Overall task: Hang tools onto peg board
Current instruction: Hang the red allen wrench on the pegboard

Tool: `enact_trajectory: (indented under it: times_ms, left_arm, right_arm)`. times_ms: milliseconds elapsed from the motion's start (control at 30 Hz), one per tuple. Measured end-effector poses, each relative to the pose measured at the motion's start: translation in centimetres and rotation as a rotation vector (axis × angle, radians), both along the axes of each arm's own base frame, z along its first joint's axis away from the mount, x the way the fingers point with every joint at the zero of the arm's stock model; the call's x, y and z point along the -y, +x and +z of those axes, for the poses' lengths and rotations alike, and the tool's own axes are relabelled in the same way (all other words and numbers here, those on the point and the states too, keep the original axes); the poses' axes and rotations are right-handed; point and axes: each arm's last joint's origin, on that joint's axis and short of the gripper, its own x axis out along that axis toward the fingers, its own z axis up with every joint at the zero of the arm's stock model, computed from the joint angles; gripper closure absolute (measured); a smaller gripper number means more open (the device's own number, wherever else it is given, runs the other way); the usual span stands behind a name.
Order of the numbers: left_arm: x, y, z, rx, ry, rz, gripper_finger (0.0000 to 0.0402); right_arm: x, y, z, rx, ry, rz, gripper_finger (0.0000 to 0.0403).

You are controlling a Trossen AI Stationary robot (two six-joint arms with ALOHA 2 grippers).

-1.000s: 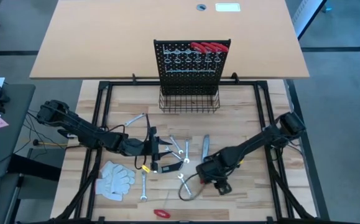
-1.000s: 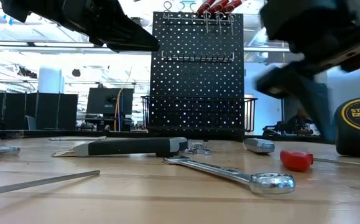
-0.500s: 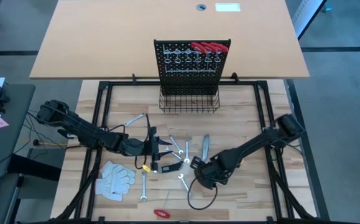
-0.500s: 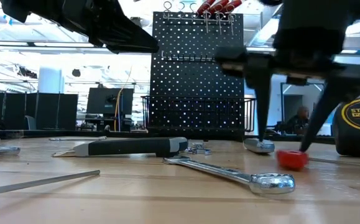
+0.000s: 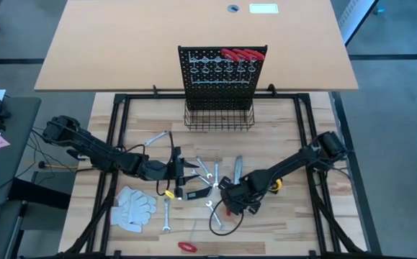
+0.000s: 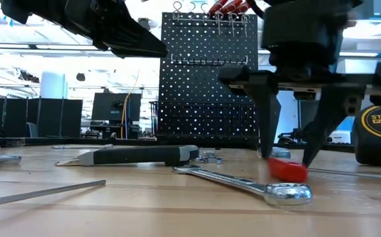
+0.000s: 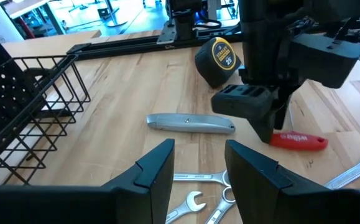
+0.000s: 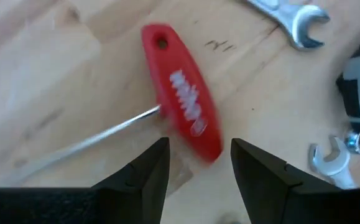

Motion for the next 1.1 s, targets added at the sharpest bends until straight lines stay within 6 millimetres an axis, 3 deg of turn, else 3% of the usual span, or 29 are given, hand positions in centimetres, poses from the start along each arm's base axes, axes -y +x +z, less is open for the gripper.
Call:
enact_trajectory:
  times_ms: [400, 733, 900, 1100]
  left_arm:
    - [0.0, 0.0, 0.0, 0.003, -0.008, 0.002, 0.0263]
    - [0.0, 0.0, 0.0, 0.004, -0.01, 0.002, 0.0263]
    - [0.0, 0.0, 0.0, 0.004, -0.014, 0.004, 0.0263]
    - [0.0, 0.0, 0.0, 0.004, -0.013, 0.004, 0.0263]
  right_arm:
    - [-0.3, 0.6, 0.2, 0.061, 0.05, 0.038, 0.0228]
    - [-1.3, 0.2, 0.2, 0.123, -0.096, 0.432, 0.0236]
    - [-0.3, 0.9, -0.3, 0.119, -0.079, 0.416, 0.0252]
    - [-0.5, 1.1, -0.9, 0.122, -0.058, 0.426, 0.0266]
